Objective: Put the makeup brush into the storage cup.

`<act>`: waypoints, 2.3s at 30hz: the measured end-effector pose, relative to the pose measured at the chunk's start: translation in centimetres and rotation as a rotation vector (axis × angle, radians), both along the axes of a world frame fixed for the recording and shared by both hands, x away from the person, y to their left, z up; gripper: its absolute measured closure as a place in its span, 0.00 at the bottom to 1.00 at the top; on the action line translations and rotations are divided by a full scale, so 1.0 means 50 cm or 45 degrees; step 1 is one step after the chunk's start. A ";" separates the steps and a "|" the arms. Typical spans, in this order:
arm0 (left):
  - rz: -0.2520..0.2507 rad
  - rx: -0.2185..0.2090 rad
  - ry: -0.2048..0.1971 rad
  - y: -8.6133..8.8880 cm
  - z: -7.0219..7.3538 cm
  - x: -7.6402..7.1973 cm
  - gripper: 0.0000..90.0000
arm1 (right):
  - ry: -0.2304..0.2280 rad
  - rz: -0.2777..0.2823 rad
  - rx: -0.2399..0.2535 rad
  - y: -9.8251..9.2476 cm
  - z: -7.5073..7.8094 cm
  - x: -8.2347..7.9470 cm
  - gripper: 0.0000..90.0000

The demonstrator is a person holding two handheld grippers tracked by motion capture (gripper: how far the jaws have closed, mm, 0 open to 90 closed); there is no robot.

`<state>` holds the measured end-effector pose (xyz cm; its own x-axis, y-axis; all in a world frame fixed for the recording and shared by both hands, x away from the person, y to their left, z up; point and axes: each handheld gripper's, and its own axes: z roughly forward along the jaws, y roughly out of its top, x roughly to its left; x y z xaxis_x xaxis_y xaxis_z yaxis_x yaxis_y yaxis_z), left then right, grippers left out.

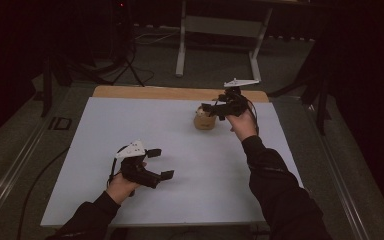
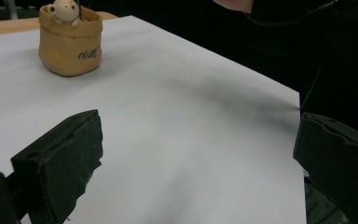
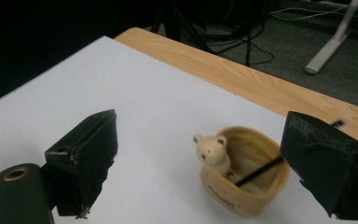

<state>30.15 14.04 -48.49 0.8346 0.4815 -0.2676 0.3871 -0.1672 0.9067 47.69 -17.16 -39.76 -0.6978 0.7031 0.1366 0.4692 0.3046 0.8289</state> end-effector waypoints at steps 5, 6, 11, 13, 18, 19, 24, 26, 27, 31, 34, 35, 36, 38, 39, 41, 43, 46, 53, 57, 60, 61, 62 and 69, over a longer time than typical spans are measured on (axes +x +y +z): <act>-0.011 0.002 -0.005 0.003 0.006 0.000 0.02 | 0.002 0.010 -0.013 -0.011 -0.001 -0.021 0.15; -0.011 0.002 -0.005 0.003 0.006 0.000 0.02 | -0.011 0.009 -0.023 -0.013 -0.001 -0.025 0.14; -0.024 0.005 -0.005 0.005 0.013 0.000 0.02 | -0.018 0.071 0.019 -0.029 -0.003 -0.050 0.12; -0.032 0.009 -0.011 0.004 0.017 -0.001 0.02 | -0.012 0.098 0.059 -0.037 -0.005 -0.062 0.12; -0.050 0.017 -0.011 0.003 0.024 -0.002 0.02 | -0.008 0.138 0.072 -0.045 -0.014 -0.085 0.12; -0.050 0.017 -0.014 0.003 0.025 -0.002 0.02 | -0.015 0.141 0.075 -0.047 -0.017 -0.091 0.12; -0.050 0.014 -0.015 0.007 0.029 -0.002 0.02 | -0.034 0.148 0.053 -0.049 -0.024 -0.121 0.12; -0.047 0.019 -0.016 0.007 0.029 -0.002 0.02 | -0.049 0.130 0.036 -0.049 -0.027 -0.128 0.13; -0.042 0.018 -0.019 0.009 0.030 -0.002 0.02 | -0.040 0.137 0.027 -0.049 -0.029 -0.130 0.13; -0.044 0.016 -0.023 0.015 0.032 -0.002 0.02 | -0.086 0.145 0.014 -0.055 -0.040 -0.162 0.15; -0.041 0.018 -0.027 0.020 0.034 -0.002 0.02 | -0.082 0.155 0.028 -0.061 -0.044 -0.176 0.15; -0.038 0.019 -0.025 0.022 0.034 -0.003 0.02 | -0.076 0.160 0.036 -0.062 -0.045 -0.181 0.15; -0.036 0.026 -0.026 0.024 0.035 -0.003 0.02 | -0.080 0.161 0.035 -0.064 -0.047 -0.186 0.15; -0.030 0.033 -0.031 0.027 0.034 -0.005 0.02 | -0.085 0.159 0.029 -0.068 -0.051 -0.196 0.15; -0.026 0.044 -0.036 0.029 0.033 -0.006 0.02 | -0.085 0.162 0.035 -0.070 -0.053 -0.200 0.15; -0.025 0.055 -0.042 0.034 0.031 -0.007 0.02 | -0.082 0.163 0.032 -0.074 -0.059 -0.209 0.16; -0.017 0.060 -0.040 0.039 0.030 -0.008 0.02 | -0.097 0.168 0.020 -0.077 -0.067 -0.217 0.19; -0.015 0.070 -0.042 0.048 0.030 -0.010 0.02 | -0.111 0.186 0.001 -0.082 -0.079 -0.229 0.18; -0.013 0.083 -0.066 0.070 0.031 -0.017 0.02 | -0.099 0.204 0.036 -0.101 -0.099 -0.261 0.20; -0.014 0.085 -0.086 0.078 0.030 -0.022 0.02 | -0.083 0.232 0.050 -0.114 -0.111 -0.275 0.16; -0.017 0.077 -0.077 0.084 0.027 -0.026 0.02 | -0.080 0.224 0.092 -0.130 -0.114 -0.280 0.15; -0.015 0.079 -0.077 0.086 0.026 -0.027 0.02 | -0.072 0.226 0.117 -0.136 -0.115 -0.280 0.15; -0.019 0.074 -0.075 0.088 0.024 -0.029 0.02 | -0.073 0.225 0.132 -0.142 -0.115 -0.282 0.15; -0.009 0.086 -0.105 0.109 0.012 -0.040 0.02 | -0.086 0.245 0.161 -0.173 -0.128 -0.293 0.14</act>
